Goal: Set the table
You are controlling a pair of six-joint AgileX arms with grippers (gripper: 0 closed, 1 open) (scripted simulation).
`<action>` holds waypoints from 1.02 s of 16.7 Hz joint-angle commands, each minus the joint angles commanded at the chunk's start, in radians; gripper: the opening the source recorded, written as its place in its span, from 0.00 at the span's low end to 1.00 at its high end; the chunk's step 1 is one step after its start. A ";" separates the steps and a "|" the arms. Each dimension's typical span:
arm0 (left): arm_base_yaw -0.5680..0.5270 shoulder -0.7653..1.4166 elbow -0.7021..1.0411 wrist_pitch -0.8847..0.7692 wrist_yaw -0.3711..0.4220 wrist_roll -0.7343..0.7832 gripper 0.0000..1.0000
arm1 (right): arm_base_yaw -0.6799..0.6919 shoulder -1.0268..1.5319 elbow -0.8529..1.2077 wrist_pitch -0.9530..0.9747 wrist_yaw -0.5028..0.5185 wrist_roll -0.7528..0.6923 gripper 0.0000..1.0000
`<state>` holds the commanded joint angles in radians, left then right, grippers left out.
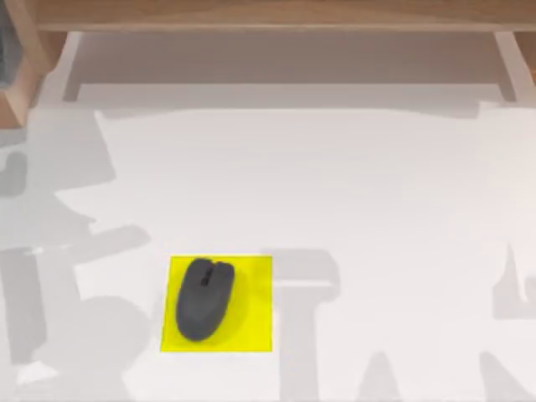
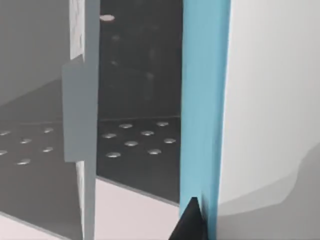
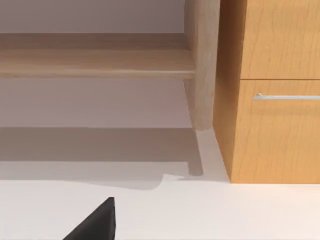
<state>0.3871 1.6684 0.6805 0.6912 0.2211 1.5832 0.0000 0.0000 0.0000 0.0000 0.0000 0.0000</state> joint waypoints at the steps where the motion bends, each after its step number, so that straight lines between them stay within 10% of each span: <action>1: 0.027 0.034 0.046 -0.005 0.052 0.031 0.00 | 0.000 0.000 0.000 0.000 0.000 0.000 1.00; 7: 0.113 0.214 0.241 -0.039 0.291 0.147 0.00 | 0.000 0.000 0.000 0.000 0.000 0.000 1.00; 17: 0.109 0.251 0.287 -0.044 0.302 0.154 0.00 | 0.000 0.000 0.000 0.000 0.000 0.000 1.00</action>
<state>0.4962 1.9199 0.9672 0.6471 0.5233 1.7375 0.0000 0.0000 0.0000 0.0000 0.0000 0.0000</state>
